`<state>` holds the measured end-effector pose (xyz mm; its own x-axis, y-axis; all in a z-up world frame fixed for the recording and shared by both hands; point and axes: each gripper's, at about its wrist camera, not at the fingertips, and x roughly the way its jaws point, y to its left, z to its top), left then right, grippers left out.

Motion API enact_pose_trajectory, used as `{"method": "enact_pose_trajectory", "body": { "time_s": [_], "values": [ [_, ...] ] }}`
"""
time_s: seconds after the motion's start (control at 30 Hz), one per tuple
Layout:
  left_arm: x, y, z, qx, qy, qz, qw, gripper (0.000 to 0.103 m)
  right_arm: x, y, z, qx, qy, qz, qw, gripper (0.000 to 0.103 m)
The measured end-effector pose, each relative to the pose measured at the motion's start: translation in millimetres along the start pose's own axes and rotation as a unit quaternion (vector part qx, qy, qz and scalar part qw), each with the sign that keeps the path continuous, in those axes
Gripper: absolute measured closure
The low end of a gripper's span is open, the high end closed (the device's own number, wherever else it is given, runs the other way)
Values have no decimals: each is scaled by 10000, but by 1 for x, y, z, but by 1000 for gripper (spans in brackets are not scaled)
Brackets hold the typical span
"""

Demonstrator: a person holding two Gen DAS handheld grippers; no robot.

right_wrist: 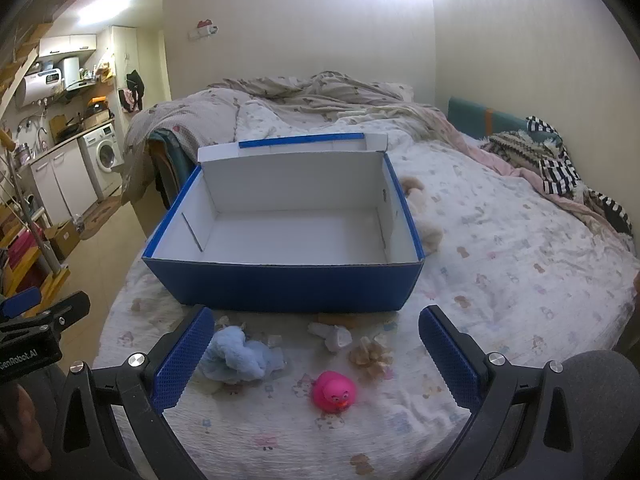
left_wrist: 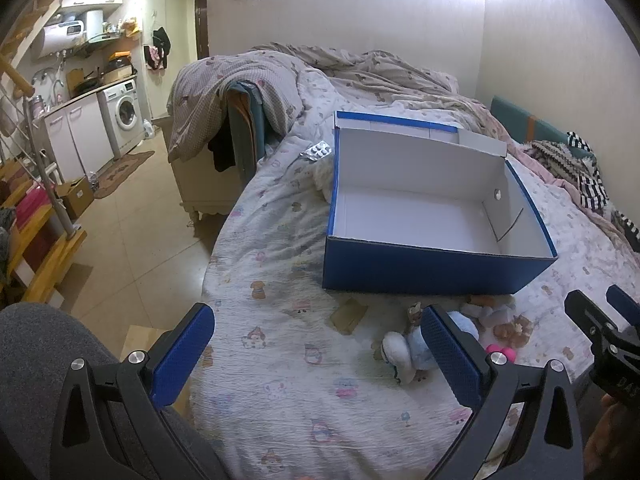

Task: Organize soft objects

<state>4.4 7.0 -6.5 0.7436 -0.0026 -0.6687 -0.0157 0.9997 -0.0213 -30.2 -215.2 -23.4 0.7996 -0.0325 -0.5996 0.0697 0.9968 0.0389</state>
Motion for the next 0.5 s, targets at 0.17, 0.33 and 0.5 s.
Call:
{"method": "enact_pose_trajectory", "body": {
  "time_s": [0.17, 0.33, 0.5],
  "values": [
    [0, 0, 0, -2, -6, 2, 10000, 0, 1, -1, 0, -3, 4, 0, 10000, 0],
    [-1, 1, 0, 11, 9, 32, 10000, 0, 0, -1, 0, 1, 10, -16, 10000, 0],
    [0, 1, 0, 7, 7, 36, 10000, 0, 1, 1, 0, -19, 17, -41, 10000, 0]
  ]
}}
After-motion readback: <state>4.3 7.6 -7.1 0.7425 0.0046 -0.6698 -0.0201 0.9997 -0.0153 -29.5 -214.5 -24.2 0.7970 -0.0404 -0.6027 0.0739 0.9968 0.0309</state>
